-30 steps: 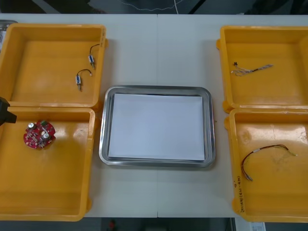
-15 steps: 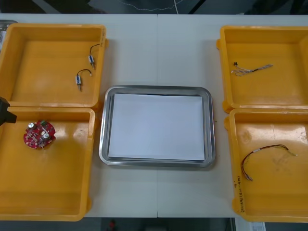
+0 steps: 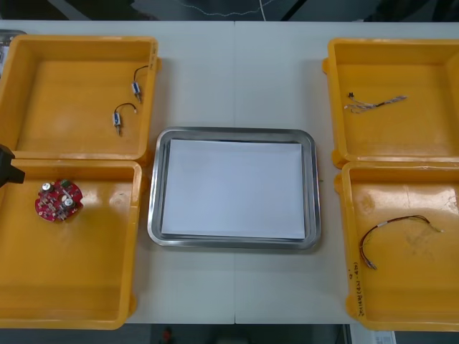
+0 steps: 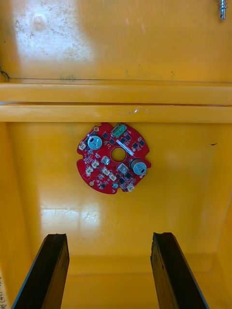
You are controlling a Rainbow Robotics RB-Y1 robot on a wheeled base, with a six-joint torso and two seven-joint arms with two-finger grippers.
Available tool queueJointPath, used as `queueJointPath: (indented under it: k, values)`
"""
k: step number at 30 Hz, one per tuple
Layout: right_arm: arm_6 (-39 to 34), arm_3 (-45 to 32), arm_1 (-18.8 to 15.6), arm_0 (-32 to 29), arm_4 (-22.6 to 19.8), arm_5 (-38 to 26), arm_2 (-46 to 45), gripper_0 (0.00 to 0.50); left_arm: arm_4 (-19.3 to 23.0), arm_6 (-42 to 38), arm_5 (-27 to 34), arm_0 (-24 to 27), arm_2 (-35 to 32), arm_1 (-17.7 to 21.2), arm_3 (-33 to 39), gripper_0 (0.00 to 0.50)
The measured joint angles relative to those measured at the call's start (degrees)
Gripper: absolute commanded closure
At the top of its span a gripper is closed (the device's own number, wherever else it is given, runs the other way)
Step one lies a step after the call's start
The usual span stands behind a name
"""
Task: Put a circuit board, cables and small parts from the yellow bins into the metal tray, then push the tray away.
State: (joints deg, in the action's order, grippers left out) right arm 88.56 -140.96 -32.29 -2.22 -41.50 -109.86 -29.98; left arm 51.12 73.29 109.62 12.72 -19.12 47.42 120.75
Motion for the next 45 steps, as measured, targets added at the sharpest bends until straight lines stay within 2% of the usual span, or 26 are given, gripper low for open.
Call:
queueJointPath:
  k: [45]
  values:
    - [0.0, 0.0, 0.0, -0.2, 0.1, 0.0, 0.0, 0.0, 0.0, 0.0, 0.0, 0.0, 0.0, 0.0, 0.0, 0.0]
